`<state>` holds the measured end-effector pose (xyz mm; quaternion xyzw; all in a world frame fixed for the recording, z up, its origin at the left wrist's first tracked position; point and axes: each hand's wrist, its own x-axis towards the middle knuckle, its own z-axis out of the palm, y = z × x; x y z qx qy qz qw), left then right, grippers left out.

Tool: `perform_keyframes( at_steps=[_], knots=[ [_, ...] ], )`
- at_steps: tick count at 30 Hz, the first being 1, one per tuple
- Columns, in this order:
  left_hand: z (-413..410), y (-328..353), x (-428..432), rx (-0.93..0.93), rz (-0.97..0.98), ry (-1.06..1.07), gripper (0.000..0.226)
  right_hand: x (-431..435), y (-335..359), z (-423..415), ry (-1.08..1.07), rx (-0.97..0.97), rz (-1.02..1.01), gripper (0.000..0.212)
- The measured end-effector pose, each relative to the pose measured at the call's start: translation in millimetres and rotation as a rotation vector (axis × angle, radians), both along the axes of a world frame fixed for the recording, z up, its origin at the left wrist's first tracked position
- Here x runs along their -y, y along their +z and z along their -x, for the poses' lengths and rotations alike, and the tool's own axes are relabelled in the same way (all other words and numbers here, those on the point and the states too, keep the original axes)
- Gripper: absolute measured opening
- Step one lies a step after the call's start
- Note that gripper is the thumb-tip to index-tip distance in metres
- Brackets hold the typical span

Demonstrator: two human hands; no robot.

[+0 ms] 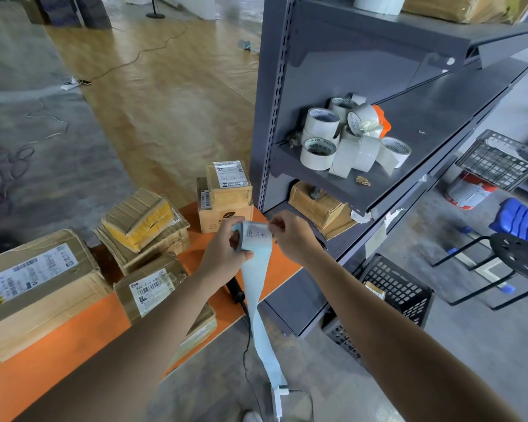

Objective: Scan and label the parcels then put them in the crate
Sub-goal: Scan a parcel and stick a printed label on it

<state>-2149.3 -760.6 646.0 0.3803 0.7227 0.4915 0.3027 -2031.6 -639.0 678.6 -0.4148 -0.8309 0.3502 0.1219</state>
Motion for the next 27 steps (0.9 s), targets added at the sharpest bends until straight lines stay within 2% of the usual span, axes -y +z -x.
perform_keyframes(
  at_steps=[10, 13, 17, 21, 23, 27],
  knots=[
    [0.6, 1.5, -10.1, 0.233, 0.037, 0.148, 0.066, 0.5, 6.9, 0.3, -0.087, -0.139, -0.026, 0.013],
    [2.2, 4.1, -9.0, 0.282, 0.029, 0.162, 0.064, -5.0, 16.1, -1.6, -0.131, -0.187, 0.134, 0.015],
    [3.9, 6.6, -9.1, 0.311, 0.003, 0.173, 0.061, -9.3, 17.6, -7.1, -0.064, -0.111, 0.467, 0.010],
    [2.2, 10.1, -10.2, 0.318, -0.045, 0.149, 0.062, -5.3, 12.3, -6.0, -0.027, -0.150, 0.646, 0.007],
    [1.0, 10.9, -9.2, 0.311, -0.078, 0.120, 0.064, -2.1, 13.2, -4.1, -0.041, -0.189, 0.684, 0.007],
    [5.0, 11.3, -7.0, 0.323, -0.066, 0.032, 0.070, -1.7, 17.3, -0.8, -0.066, -0.213, 0.621, 0.009]
  ],
)
